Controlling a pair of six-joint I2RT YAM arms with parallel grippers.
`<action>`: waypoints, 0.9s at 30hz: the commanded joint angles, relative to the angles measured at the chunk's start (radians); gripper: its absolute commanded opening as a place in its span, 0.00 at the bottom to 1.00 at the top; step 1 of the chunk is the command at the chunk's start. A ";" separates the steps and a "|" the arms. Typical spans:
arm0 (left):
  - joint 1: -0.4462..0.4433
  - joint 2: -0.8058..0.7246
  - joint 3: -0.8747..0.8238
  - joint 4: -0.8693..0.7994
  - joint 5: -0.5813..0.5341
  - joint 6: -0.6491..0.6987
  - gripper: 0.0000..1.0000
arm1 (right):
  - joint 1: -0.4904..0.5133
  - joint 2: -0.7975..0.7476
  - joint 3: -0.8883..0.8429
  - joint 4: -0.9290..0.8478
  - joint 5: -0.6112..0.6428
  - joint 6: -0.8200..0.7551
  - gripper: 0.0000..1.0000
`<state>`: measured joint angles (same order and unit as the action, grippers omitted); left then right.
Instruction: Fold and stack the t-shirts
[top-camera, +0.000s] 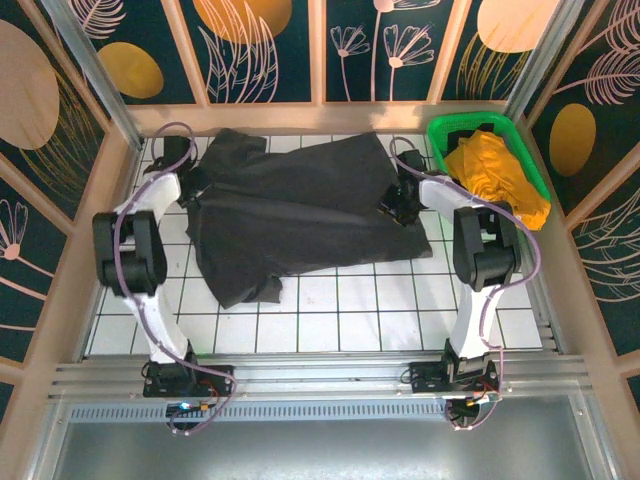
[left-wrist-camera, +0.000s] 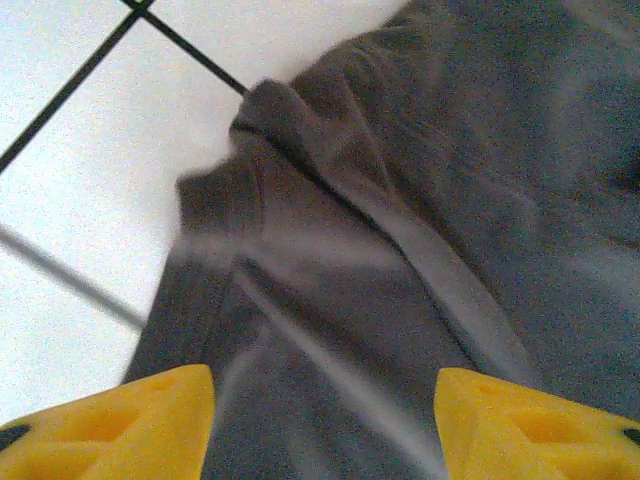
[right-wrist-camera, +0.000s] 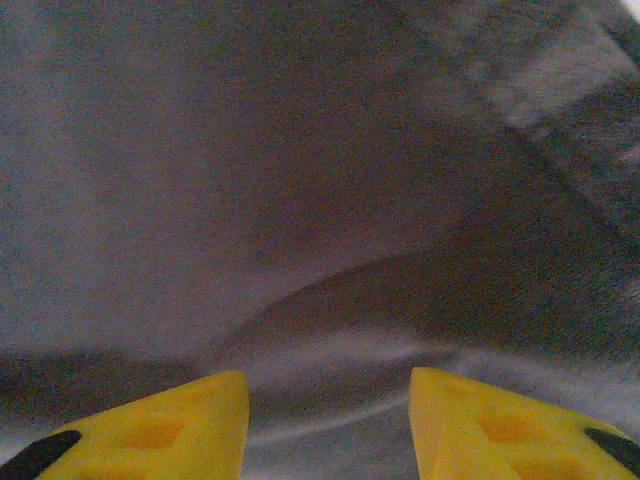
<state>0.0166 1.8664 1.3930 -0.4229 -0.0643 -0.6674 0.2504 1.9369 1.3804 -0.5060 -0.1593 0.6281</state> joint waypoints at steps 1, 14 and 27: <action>-0.081 -0.207 -0.181 -0.064 -0.025 -0.117 0.55 | 0.051 -0.153 -0.045 0.077 -0.072 -0.117 0.48; -0.145 -0.738 -0.788 -0.326 0.211 -0.321 0.41 | 0.564 -0.226 -0.229 0.203 -0.291 -0.484 0.47; -0.145 -0.823 -1.001 -0.124 0.297 -0.443 0.42 | 0.834 -0.023 -0.093 0.192 0.035 -0.477 0.49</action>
<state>-0.1234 1.0172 0.4145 -0.6483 0.2043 -1.0748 1.0740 1.8751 1.2282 -0.2989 -0.2169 0.1608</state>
